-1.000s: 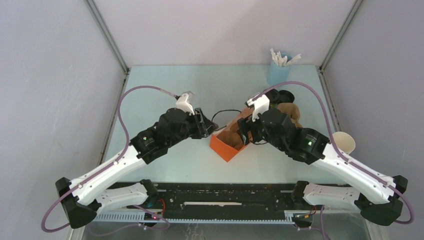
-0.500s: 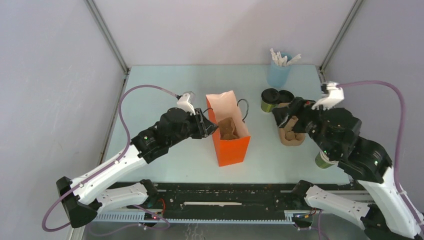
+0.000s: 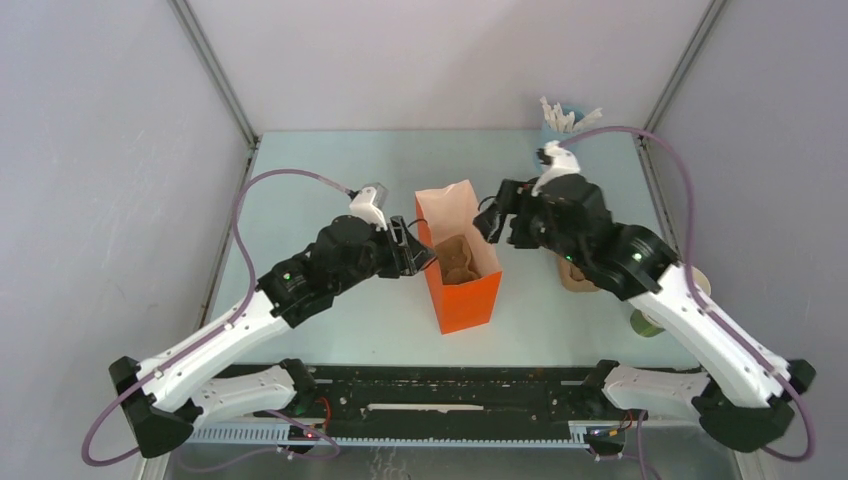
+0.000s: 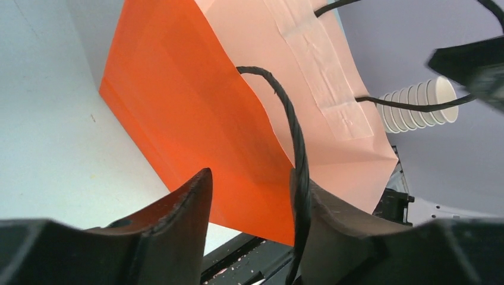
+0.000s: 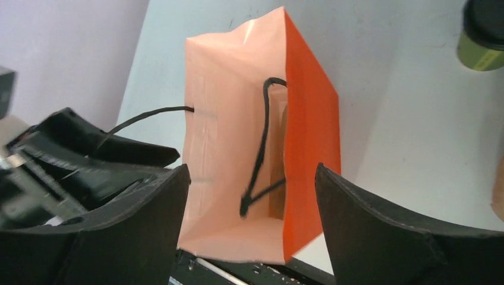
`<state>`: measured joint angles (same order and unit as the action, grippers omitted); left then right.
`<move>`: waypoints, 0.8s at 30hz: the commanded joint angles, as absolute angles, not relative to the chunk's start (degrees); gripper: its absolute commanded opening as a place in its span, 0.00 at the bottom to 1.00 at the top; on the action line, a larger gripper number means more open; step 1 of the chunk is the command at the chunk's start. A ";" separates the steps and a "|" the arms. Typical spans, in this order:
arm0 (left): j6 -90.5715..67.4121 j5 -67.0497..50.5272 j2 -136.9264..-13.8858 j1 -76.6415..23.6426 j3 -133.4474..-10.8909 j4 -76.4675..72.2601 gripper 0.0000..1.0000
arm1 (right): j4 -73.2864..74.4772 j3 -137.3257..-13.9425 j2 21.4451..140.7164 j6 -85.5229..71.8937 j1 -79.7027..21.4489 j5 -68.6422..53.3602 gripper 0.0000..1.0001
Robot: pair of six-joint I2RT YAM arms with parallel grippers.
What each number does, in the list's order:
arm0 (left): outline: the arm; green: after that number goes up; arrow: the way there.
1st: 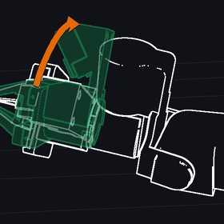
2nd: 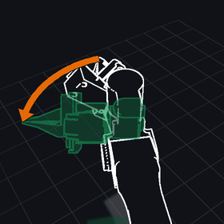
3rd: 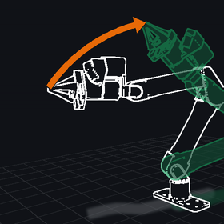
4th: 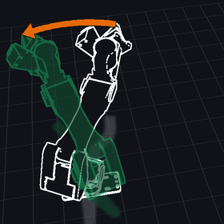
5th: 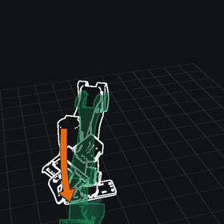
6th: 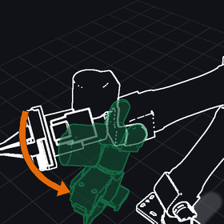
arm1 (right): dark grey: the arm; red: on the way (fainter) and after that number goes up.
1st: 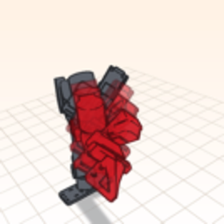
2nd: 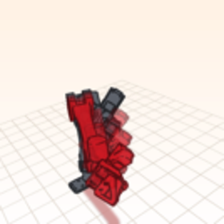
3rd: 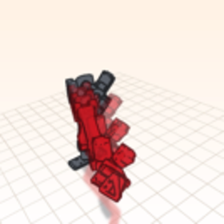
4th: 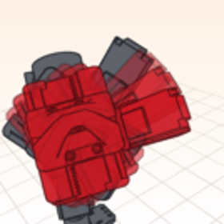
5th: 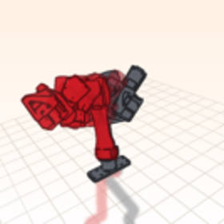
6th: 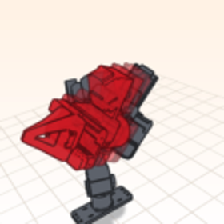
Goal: Pack the takeout coffee
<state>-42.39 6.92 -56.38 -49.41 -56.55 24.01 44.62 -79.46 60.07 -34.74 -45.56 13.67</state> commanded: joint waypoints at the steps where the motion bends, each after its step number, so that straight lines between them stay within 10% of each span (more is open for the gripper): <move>1: -39.45 11.33 -52.78 -48.97 -61.95 26.94 0.60 | 40.12 -80.57 64.22 -30.69 -46.43 13.84 0.78; 10: -36.67 12.80 -56.03 -46.41 -67.99 28.63 0.46 | 37.91 -81.94 66.82 -26.46 -47.96 18.14 0.30; 14: -34.65 11.01 -60.64 -45.72 -74.49 30.10 0.05 | 37.42 -85.43 67.32 -23.77 -48.50 16.39 0.03; 24: -33.78 9.93 -61.43 -45.57 -96.76 43.40 0.00 | 43.93 -97.39 64.08 -27.25 -50.23 12.95 0.00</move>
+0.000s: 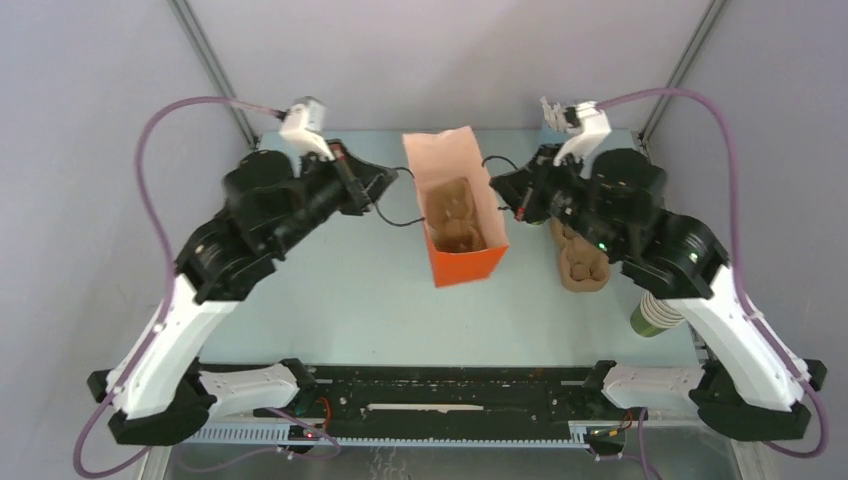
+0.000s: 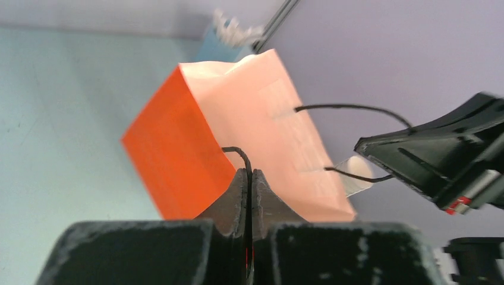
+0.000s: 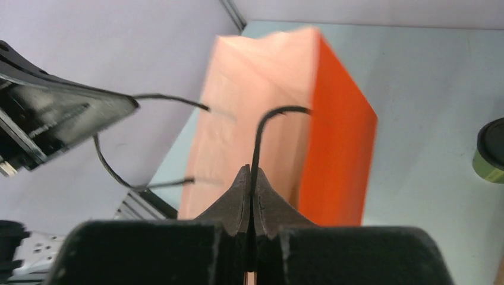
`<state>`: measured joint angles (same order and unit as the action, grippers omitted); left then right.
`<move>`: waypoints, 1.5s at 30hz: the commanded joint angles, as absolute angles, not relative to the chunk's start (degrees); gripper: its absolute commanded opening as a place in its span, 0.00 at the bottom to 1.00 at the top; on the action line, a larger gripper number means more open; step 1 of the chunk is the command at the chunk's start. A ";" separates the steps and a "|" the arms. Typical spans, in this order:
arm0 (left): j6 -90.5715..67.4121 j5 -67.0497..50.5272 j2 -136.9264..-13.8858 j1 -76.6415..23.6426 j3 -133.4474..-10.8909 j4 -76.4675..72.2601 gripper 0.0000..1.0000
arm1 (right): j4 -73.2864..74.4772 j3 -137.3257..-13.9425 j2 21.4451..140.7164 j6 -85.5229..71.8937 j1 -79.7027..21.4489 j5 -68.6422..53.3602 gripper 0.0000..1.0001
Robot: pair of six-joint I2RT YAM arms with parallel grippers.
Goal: Pack the takeout coffee
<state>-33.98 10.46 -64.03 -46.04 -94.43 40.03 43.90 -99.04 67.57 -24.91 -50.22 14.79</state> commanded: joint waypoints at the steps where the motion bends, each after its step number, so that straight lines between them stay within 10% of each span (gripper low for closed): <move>1: -34.41 10.24 -61.02 -45.54 -94.72 42.78 0.00 | 41.73 -94.26 63.12 -27.98 -49.81 12.54 0.00; 9: -38.73 3.32 -62.13 -35.03 -75.20 33.73 0.00 | 31.42 -79.27 67.89 -30.50 -39.95 6.75 0.00; 21: -38.02 -3.49 -58.94 -33.58 -89.51 37.48 0.00 | 48.36 -102.82 70.96 -27.06 -45.31 8.19 0.00; 30: -39.09 3.26 -56.66 -29.30 -69.89 33.42 0.00 | 33.20 -82.12 70.46 -30.89 -38.53 1.84 0.00; 39: -39.26 -6.97 -56.90 -28.30 -85.92 35.62 0.00 | 50.41 -107.88 76.85 -22.87 -46.93 9.53 0.00; 45: -41.58 -4.03 -52.22 -27.89 -76.47 35.00 0.00 | 44.02 -100.76 71.89 -26.11 -47.69 8.38 0.00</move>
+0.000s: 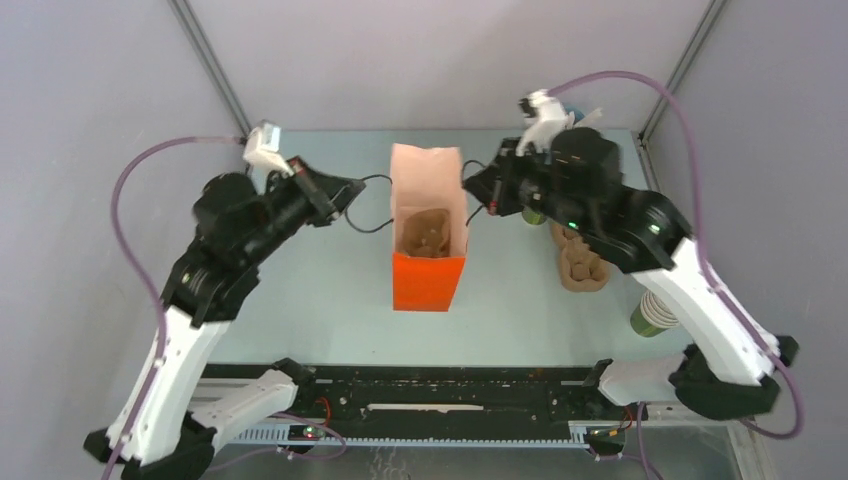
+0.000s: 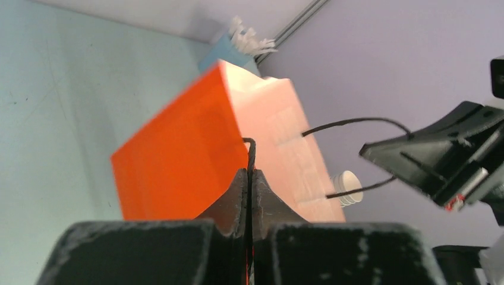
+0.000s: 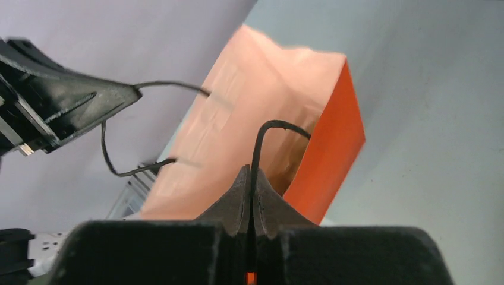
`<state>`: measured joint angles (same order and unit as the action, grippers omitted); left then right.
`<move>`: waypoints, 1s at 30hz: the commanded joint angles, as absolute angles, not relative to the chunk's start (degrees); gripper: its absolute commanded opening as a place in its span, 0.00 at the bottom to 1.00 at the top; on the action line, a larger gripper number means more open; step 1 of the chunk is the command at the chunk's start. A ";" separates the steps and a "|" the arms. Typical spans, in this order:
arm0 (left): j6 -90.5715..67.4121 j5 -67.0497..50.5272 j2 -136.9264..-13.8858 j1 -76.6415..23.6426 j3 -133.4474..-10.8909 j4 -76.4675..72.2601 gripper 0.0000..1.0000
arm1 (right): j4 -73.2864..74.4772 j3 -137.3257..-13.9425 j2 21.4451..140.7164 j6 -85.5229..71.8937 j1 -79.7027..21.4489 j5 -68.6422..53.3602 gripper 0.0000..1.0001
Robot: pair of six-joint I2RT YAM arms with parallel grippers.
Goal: Pack the takeout coffee
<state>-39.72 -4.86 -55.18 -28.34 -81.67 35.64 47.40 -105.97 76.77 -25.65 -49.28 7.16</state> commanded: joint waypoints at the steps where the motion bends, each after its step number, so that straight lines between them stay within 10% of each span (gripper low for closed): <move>1: -41.65 -3.47 -51.84 -27.35 -73.95 35.10 0.00 | 41.89 -97.44 71.12 -26.80 -46.29 7.01 0.00; 7: -41.02 -3.88 -53.01 -23.19 -64.98 33.55 0.00 | 36.60 -82.15 73.72 -29.26 -37.47 -0.61 0.00; 19: -32.50 -9.66 -61.49 -22.83 -90.77 33.02 0.00 | 32.83 -102.45 76.74 -17.32 -39.46 -4.21 0.00; 30: -15.40 -8.41 -57.02 -22.77 -84.74 26.96 0.00 | 3.43 -78.23 72.16 -12.64 -48.01 -3.79 0.00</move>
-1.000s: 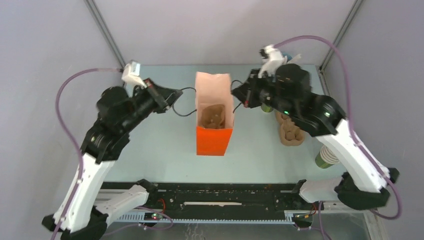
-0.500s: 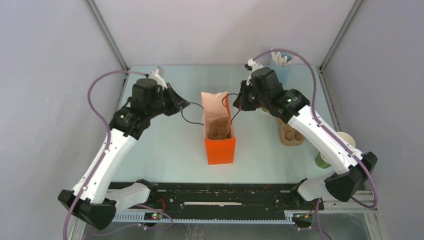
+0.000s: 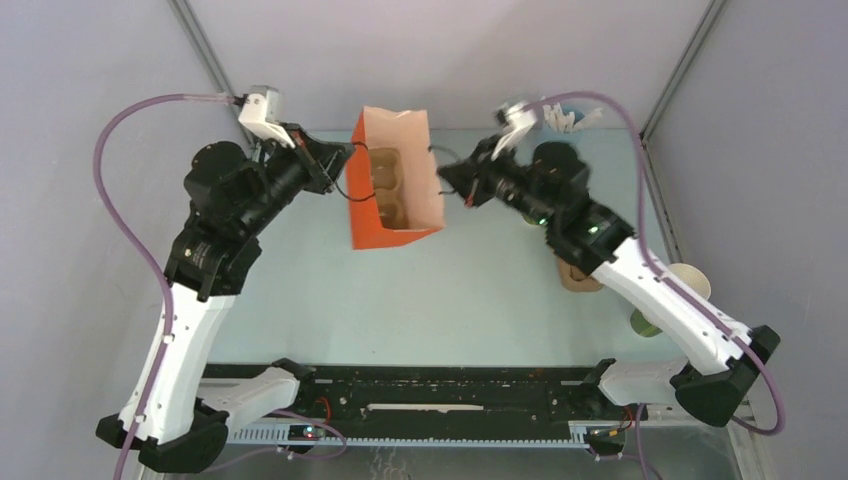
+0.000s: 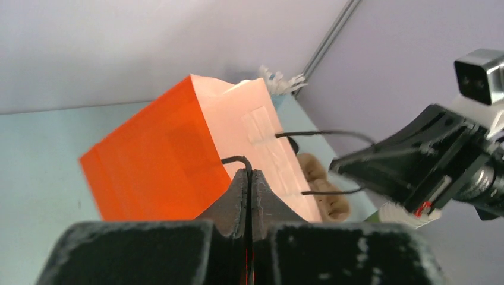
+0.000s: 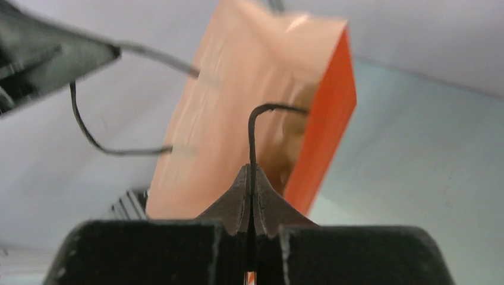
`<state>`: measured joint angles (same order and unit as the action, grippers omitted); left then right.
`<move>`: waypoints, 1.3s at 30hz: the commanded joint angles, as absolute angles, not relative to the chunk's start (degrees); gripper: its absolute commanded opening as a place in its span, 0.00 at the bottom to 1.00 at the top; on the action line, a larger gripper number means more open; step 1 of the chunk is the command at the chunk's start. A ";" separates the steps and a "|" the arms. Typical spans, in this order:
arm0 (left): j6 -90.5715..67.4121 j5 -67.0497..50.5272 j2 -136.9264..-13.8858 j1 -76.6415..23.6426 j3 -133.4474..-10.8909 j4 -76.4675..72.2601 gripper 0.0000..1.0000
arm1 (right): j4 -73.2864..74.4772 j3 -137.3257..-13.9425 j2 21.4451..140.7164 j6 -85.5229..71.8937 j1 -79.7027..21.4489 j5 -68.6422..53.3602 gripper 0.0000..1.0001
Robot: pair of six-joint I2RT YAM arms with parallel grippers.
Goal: Pack the takeout coffee
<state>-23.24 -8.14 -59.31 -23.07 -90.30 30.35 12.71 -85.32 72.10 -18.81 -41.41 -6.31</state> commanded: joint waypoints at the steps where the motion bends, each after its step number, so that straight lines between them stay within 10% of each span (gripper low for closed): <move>1: -15.54 -9.04 -55.71 -22.76 -81.88 25.46 0.00 | 3.15 -76.89 72.00 -10.79 -49.62 -2.18 0.00; 17: -23.23 -17.75 -21.73 -22.87 -39.74 3.20 0.00 | -1.03 -71.37 67.73 10.86 -56.64 4.07 0.00; 39: -38.59 8.22 -19.69 -44.96 -12.98 -17.40 0.00 | -0.29 -76.98 75.12 35.46 -47.72 -6.42 0.00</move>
<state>-35.55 1.89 -22.50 -43.92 -17.02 -14.74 -0.49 -74.63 76.73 31.90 -44.62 -4.32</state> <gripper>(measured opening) 0.014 0.011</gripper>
